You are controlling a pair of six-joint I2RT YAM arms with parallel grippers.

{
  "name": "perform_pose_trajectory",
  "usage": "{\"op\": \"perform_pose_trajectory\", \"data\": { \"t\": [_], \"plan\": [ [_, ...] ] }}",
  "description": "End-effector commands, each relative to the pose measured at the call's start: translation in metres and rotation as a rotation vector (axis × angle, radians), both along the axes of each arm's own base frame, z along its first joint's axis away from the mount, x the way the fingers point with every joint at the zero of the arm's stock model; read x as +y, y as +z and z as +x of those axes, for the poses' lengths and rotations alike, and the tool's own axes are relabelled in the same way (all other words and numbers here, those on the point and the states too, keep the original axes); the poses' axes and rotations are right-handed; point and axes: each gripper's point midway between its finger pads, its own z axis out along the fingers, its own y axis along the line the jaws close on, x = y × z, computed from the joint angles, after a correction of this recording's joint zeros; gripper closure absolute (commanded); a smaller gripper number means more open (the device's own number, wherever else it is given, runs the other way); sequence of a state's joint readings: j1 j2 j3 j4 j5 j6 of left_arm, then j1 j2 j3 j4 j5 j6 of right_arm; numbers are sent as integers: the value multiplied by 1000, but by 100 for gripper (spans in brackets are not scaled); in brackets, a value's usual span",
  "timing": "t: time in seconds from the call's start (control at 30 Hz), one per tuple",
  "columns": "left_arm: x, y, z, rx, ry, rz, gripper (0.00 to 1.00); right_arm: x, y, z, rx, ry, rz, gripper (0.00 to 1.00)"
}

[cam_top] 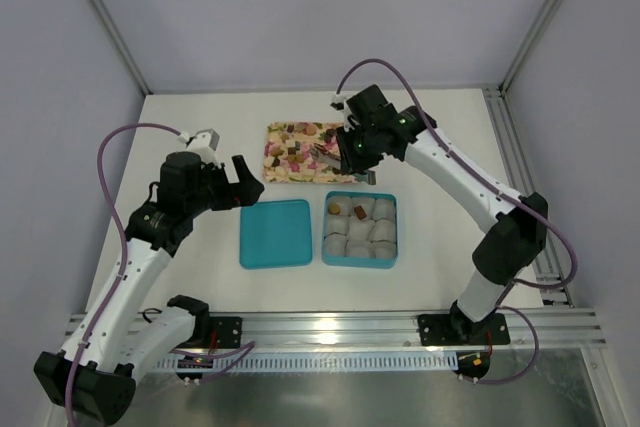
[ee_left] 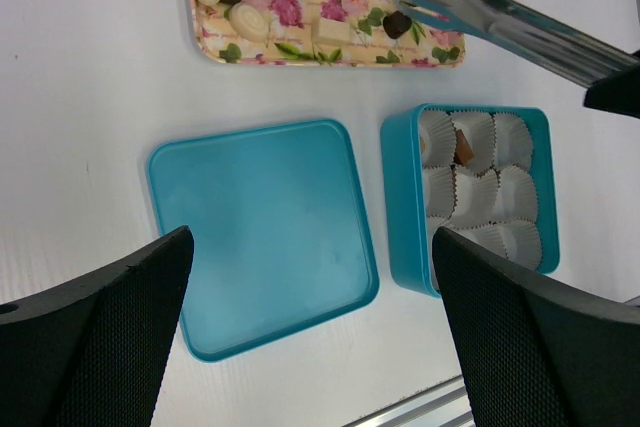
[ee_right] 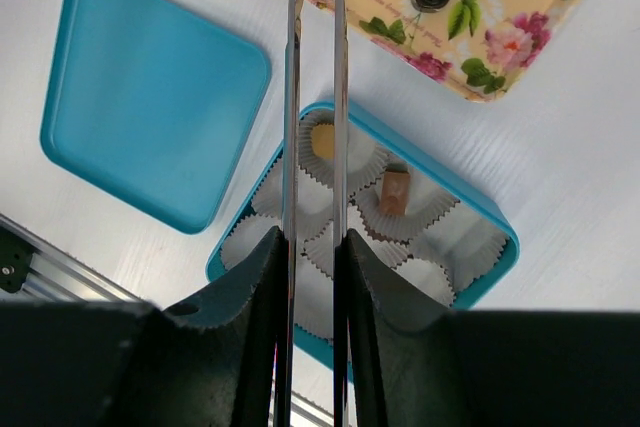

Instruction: Pack the chocolate

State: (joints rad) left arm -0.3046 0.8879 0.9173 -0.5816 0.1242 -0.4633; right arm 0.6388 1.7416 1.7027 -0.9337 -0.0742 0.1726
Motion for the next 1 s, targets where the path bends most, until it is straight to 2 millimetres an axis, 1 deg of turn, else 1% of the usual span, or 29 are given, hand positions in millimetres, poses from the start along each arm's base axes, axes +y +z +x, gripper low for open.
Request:
{"op": "perform_pose_trajectory", "data": {
  "t": [0.0,0.03,0.07,0.1,0.2,0.23,0.27,0.3,0.4,0.43,0.47,0.53,0.7,0.83,0.97],
  "plan": [
    [1,5,2,-24,3,-6,0,-17,38,-12,-75,-31,64,74],
    [1,5,2,-23,3,-6,0,-22,39,-15,-73,-38,62,74],
    [0,5,2,-22,0,-6,0,-29,34,-21,-63,-45,49,73],
    [0,5,2,-23,-1,-5,0,-36,41,-27,-76,-56,54,74],
    [-1,5,2,-21,-5,-9,0,-56,41,-44,-78,-83,39,73],
    [-1,6,2,-23,-4,-9,0,-61,39,-49,-75,-92,32,73],
    [-1,5,2,-22,-4,-9,0,-67,31,-56,-56,-105,16,74],
    [-1,5,2,-20,-6,-10,0,-75,37,-63,-71,-117,21,74],
    [-2,5,2,-19,-9,-11,0,-89,25,-83,-29,-138,-3,73],
    [-2,6,2,-23,-10,-11,0,-99,28,-85,-53,-163,-15,74],
    [-2,5,2,-18,-11,-11,0,-104,19,-93,-29,-172,-31,73],
    [-4,4,2,-13,-17,-14,0,-113,11,-104,-13,-185,-45,73],
    [-5,5,1,-13,-21,-19,0,-125,-5,-117,16,-217,-62,74],
    [-5,3,1,-7,-24,-20,0,-132,-17,-119,31,-245,-78,74],
    [-6,4,1,-9,-27,-21,0,-135,-26,-118,42,-261,-82,74]
  ]
}}
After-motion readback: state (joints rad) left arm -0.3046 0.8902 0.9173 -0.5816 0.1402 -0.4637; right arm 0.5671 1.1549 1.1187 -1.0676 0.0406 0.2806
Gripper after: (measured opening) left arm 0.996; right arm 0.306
